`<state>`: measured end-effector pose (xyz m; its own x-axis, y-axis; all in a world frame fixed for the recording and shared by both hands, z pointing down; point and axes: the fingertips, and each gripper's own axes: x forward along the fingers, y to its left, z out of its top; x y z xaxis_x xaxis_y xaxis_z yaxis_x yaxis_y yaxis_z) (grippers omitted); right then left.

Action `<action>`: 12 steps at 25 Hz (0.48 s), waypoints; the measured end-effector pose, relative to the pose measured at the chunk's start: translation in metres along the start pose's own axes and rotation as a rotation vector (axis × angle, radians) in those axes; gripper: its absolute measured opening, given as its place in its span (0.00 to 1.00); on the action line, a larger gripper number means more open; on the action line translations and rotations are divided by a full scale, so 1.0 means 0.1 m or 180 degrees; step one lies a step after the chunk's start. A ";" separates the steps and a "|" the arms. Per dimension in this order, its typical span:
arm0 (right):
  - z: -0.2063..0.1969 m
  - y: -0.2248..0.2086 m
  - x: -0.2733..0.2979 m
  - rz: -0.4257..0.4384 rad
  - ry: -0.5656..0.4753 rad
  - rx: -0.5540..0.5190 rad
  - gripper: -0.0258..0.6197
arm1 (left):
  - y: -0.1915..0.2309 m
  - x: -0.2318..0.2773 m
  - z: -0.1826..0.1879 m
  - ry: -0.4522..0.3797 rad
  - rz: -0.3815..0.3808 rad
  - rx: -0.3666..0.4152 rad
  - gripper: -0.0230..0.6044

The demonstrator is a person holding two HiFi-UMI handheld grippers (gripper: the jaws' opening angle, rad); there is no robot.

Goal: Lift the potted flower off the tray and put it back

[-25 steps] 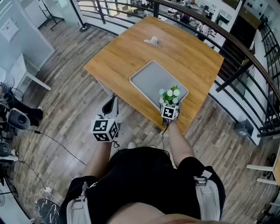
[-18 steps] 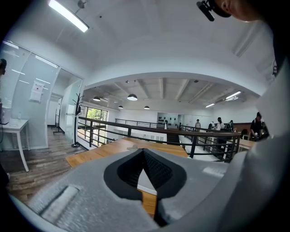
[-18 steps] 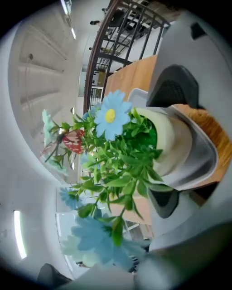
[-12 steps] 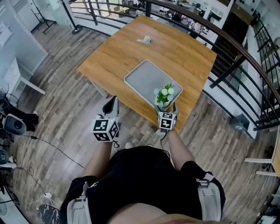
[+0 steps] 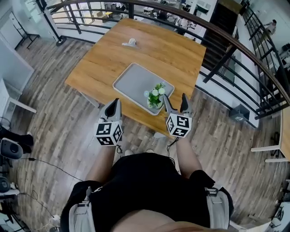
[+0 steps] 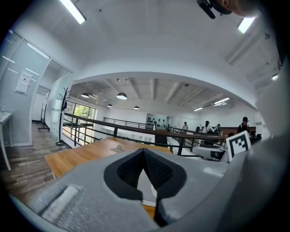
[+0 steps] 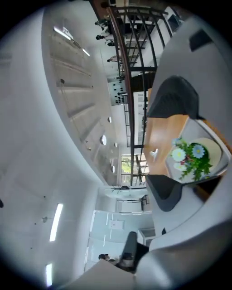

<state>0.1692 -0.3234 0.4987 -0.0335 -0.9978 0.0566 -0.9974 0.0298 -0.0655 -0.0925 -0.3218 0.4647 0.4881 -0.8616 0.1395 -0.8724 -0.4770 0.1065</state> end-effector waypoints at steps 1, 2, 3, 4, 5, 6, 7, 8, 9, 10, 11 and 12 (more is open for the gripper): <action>0.20 0.00 -0.05 0.0015 -0.0136 0.0016 0.62 | -0.05 0.03 0.02 -0.0010 -0.0047 0.0006 0.06; 0.39 0.01 -0.10 0.0030 -0.0264 0.0029 0.56 | -0.11 0.06 0.04 -0.0021 -0.0093 0.0012 0.06; 0.56 0.02 -0.15 0.0038 -0.0373 0.0036 0.49 | -0.16 0.08 0.06 -0.0032 -0.0139 0.0019 0.06; 0.70 0.02 -0.20 0.0022 -0.0446 0.0028 0.42 | -0.21 0.11 0.08 -0.0043 -0.0181 0.0027 0.06; 0.80 0.01 -0.23 -0.0033 -0.0480 -0.0003 0.35 | -0.27 0.13 0.10 -0.0053 -0.0219 0.0035 0.06; 0.88 -0.01 -0.26 -0.0132 -0.0486 -0.0055 0.27 | -0.32 0.14 0.12 -0.0063 -0.0252 0.0043 0.06; 0.94 -0.03 -0.28 -0.0257 -0.0477 -0.0117 0.16 | -0.36 0.16 0.15 -0.0070 -0.0280 0.0051 0.06; 0.98 -0.05 -0.28 -0.0366 -0.0462 -0.0174 0.03 | -0.40 0.17 0.18 -0.0078 -0.0306 0.0060 0.06; 1.00 -0.05 -0.29 -0.0424 -0.0448 -0.0202 0.03 | -0.43 0.18 0.20 -0.0089 -0.0333 0.0069 0.06; 1.01 -0.04 -0.28 -0.0433 -0.0438 -0.0195 0.03 | -0.46 0.18 0.24 -0.0107 -0.0360 0.0082 0.06; 1.01 -0.03 -0.28 -0.0424 -0.0428 -0.0172 0.03 | -0.48 0.18 0.27 -0.0128 -0.0385 0.0097 0.06; 1.01 -0.02 -0.28 -0.0413 -0.0419 -0.0160 0.03 | -0.51 0.18 0.30 -0.0149 -0.0407 0.0113 0.05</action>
<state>0.1787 -0.3010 0.3970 0.1010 -0.9924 -0.0696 -0.9948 -0.1001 -0.0161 -0.0400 -0.3186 0.4322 0.5942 -0.8002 0.0810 -0.8040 -0.5884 0.0855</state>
